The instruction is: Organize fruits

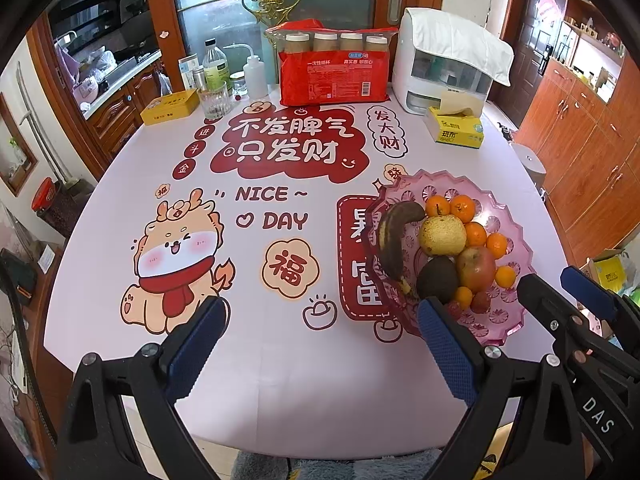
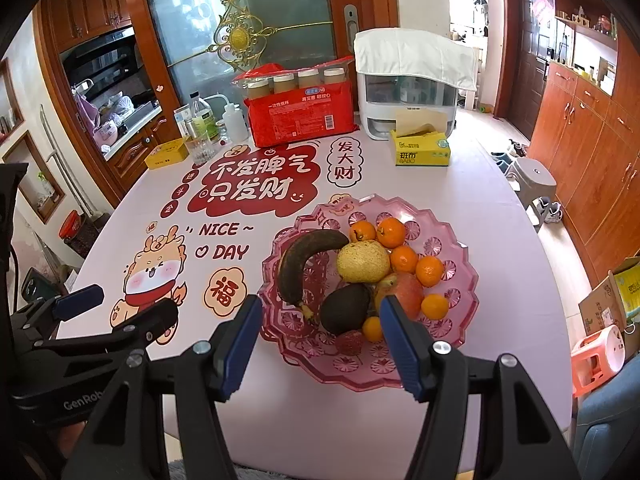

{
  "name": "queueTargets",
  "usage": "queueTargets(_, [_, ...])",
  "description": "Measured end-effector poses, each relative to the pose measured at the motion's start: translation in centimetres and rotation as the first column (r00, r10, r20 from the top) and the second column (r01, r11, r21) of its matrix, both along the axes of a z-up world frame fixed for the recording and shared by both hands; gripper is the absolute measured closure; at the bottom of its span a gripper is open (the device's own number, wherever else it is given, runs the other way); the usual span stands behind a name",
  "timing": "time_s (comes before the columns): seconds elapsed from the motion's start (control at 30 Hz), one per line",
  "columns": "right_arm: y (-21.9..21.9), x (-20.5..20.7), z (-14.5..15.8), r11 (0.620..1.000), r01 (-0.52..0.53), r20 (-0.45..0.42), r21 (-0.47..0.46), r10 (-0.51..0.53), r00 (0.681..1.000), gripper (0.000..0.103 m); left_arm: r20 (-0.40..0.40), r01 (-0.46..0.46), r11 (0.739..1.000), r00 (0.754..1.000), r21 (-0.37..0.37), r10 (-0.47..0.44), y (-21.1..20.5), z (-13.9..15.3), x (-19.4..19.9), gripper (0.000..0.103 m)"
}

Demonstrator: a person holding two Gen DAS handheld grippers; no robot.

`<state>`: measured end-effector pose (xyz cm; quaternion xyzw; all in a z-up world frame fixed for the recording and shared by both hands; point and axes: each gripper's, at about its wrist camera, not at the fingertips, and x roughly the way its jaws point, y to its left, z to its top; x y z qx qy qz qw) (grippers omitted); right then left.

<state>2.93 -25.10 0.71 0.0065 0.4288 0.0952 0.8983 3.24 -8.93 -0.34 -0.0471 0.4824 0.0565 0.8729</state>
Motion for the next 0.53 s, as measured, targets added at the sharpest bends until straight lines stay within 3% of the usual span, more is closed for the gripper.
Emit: queueTargets(0.53, [0.14, -0.39, 0.24, 1.0, 0.004, -0.001, 0.0, -0.004, 1.0, 0.041, 0.0, 0.002, 1.0, 1.0, 0.0, -0.002, -0.1, 0.01, -0.27, 0.007])
